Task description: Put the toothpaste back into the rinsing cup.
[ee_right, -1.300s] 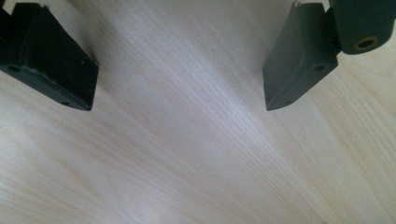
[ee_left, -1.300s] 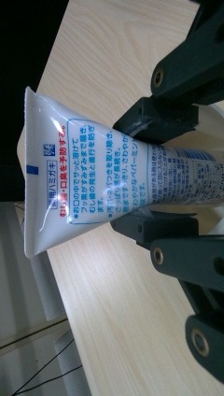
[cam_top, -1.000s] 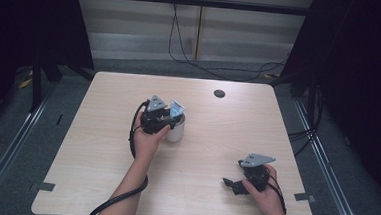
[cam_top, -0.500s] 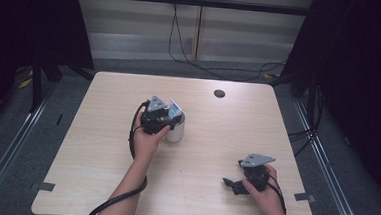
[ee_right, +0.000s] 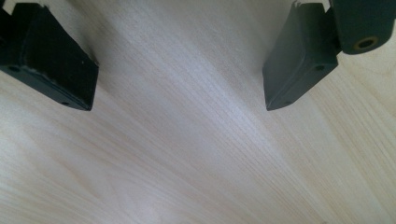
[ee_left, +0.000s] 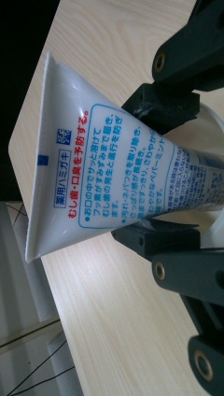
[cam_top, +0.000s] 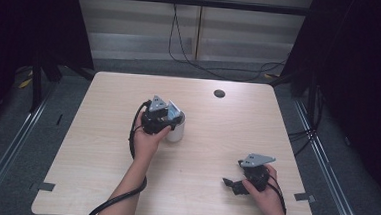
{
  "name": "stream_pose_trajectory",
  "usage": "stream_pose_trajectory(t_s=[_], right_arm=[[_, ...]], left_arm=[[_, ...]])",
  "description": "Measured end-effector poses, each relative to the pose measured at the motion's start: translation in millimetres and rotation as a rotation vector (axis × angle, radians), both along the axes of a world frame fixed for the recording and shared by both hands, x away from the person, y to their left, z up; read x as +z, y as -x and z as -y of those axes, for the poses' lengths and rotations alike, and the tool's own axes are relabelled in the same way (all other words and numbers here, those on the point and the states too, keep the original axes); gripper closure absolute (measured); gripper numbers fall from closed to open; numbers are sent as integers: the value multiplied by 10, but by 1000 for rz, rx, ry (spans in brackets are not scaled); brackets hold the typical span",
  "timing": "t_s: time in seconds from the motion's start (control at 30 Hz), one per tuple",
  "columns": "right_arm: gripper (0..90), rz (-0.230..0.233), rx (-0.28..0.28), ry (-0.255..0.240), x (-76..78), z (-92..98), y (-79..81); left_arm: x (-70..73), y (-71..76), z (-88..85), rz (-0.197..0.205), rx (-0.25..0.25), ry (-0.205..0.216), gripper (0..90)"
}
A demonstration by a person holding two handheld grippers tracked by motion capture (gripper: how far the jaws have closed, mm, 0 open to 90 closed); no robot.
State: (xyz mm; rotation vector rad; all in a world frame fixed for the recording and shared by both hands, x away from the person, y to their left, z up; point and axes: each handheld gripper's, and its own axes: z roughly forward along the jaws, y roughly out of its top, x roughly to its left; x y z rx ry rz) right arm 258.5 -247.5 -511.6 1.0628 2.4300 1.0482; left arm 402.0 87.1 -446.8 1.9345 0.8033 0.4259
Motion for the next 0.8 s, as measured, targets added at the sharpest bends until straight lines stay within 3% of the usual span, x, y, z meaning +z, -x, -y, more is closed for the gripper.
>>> stream_pose_trajectory(t_s=[0.8], right_arm=[[99,0,0,0,0,0,0]], left_arm=[[18,1,9,-5,-14,-5,394]])
